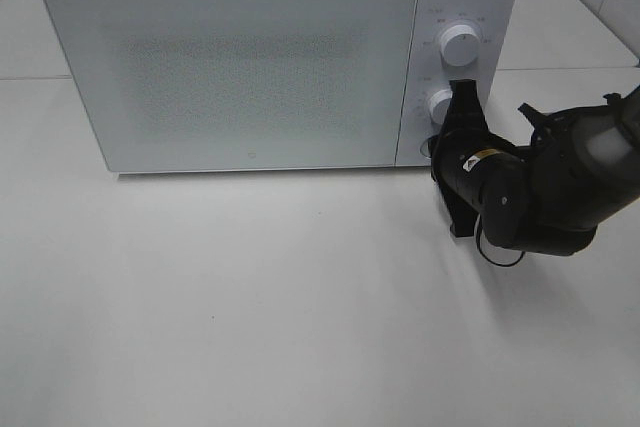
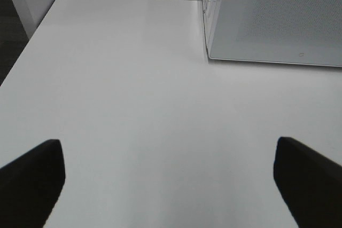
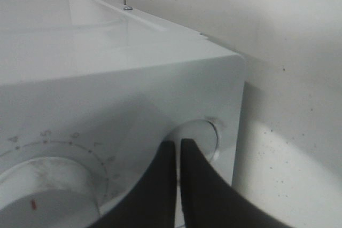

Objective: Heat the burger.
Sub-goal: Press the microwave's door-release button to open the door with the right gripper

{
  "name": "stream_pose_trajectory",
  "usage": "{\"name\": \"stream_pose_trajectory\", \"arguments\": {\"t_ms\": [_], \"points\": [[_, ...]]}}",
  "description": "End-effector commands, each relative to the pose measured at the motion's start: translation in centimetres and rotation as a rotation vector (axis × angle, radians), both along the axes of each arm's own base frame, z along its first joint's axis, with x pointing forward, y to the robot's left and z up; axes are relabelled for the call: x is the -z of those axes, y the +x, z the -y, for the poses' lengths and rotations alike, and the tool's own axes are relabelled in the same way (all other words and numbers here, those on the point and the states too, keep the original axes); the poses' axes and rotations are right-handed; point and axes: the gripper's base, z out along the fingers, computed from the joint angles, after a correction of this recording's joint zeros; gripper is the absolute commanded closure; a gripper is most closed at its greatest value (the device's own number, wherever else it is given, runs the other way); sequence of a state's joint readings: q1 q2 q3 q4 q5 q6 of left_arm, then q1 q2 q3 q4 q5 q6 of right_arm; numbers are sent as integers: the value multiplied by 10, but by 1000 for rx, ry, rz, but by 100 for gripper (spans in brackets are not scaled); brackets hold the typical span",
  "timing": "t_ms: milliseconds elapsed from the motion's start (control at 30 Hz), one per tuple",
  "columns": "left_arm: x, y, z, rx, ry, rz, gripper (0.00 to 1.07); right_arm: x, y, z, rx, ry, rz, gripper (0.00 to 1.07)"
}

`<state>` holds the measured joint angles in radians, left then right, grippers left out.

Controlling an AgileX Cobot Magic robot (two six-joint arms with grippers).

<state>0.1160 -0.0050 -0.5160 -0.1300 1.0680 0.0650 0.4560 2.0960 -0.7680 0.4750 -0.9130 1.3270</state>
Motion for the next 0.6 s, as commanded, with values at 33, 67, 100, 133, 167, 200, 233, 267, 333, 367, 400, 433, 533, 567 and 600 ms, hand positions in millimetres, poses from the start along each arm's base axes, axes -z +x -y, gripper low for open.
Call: {"name": "stream_pose_trajectory", "arguments": {"t_ms": [33,67,100,133,167,200,233,267,333,367,400,433,533,567,600], "points": [[0,-2,0,-1,-4,10,9,-15,10,3,32,-14,135,107],[0,-2,0,-1,-4,10,9,-17,10,3,33,-18,153,107],[0,-2,0,-1,-4,10,9,-17,11,3,34,-18,160,107],[0,-2,0,-1,-4,10,9,-19,12,2,38,-15,176,107],[0,-2,0,-1,-4,10,9,-19,12,2,38,-15,176,107],[0,-2,0,-1,-4,10,9,-20,14,2,39,-14,180,107],[0,-2,0,-1,-4,10,9,-20,14,2,39,-14,180,107],[0,-2,0,-1,-4,10,9,-21,17,1,44,-9,198,107],[0,-2,0,-1,-4,10,9,-22,22,-1,49,-6,228,107],[0,-2,0,-1,-4,10,9,-23,23,-1,50,-5,235,107],[0,-2,0,-1,-4,10,9,-25,26,-2,60,1,256,107],[0,-2,0,-1,-4,10,9,-25,26,-2,60,1,256,107],[0,-2,0,-1,-4,10,9,-30,31,-3,77,7,286,107],[0,-2,0,-1,-4,10,9,-32,33,-3,81,0,303,107],[0,-2,0,-1,-4,10,9,-35,36,-3,91,-11,331,107]]}}
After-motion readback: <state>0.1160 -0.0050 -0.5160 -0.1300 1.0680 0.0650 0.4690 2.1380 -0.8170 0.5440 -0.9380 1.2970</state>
